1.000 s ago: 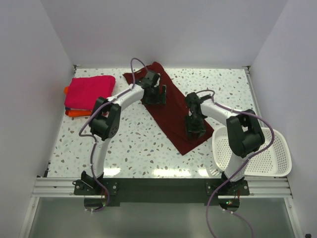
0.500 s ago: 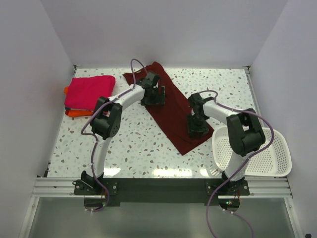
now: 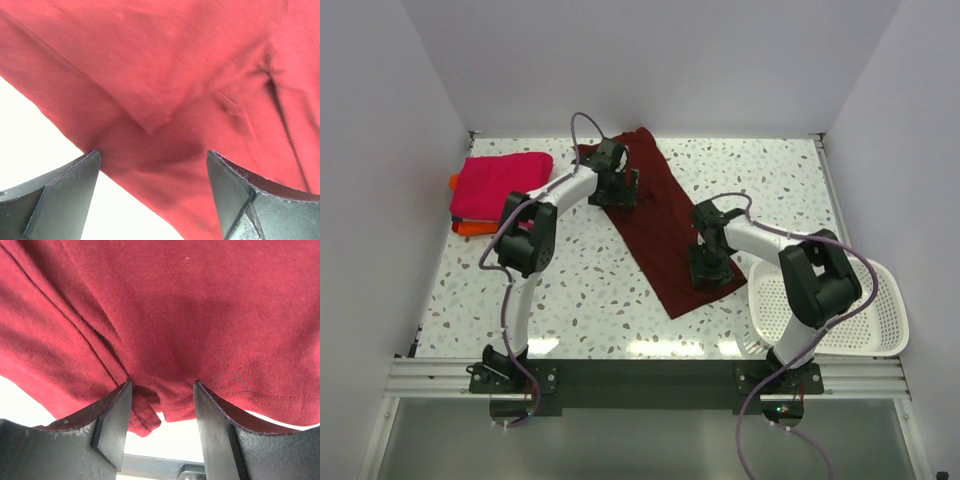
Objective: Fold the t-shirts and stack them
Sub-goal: Fold the tshirt
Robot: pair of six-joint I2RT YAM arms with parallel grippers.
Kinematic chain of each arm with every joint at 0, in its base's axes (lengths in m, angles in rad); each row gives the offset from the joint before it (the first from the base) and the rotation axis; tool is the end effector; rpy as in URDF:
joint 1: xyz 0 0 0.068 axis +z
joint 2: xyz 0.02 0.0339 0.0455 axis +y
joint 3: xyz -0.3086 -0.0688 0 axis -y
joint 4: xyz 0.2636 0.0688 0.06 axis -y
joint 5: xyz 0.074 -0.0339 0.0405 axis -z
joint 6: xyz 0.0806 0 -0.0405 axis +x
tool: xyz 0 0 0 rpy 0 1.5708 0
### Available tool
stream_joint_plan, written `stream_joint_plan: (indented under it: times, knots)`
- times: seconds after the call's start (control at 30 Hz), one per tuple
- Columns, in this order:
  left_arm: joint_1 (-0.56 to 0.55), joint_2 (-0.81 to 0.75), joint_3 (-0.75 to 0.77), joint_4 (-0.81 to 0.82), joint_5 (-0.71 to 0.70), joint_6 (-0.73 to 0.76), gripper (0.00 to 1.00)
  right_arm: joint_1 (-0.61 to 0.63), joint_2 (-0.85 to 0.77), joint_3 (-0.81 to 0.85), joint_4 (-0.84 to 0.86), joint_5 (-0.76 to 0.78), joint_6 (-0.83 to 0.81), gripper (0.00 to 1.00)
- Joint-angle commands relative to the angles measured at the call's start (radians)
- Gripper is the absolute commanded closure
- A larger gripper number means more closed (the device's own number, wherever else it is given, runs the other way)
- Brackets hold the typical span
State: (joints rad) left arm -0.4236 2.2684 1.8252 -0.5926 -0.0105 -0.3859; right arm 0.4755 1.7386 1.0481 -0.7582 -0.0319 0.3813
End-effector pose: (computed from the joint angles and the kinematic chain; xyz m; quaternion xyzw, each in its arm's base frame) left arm 0.5117 -0.2298 0.1582 0.0168 0.9643 -0.0994 0.2450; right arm 0.2938 0.1542 0.1427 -0.0480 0.9969 0.0398 0.0489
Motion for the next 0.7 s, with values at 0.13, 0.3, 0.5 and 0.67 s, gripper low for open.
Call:
stream_joint_plan:
  times: [0.13,0.3,0.5,0.67]
  knots:
    - [0.054,-0.018,0.0,-0.006,-0.002,0.208,0.08,0.132,0.048,-0.028,-0.042,-0.096,0.119,0.45]
    - [0.033,-0.113,-0.026,0.027,0.073,0.251,0.08,0.147,0.033,0.035,-0.079,-0.062,0.14,0.44]
    - [-0.02,-0.332,-0.159,0.06,0.061,0.199,0.07,0.147,-0.016,0.156,-0.159,-0.062,0.134,0.42]
    - [-0.07,-0.496,-0.401,0.08,0.046,0.102,0.07,0.15,-0.008,0.152,-0.152,-0.147,0.12,0.5]
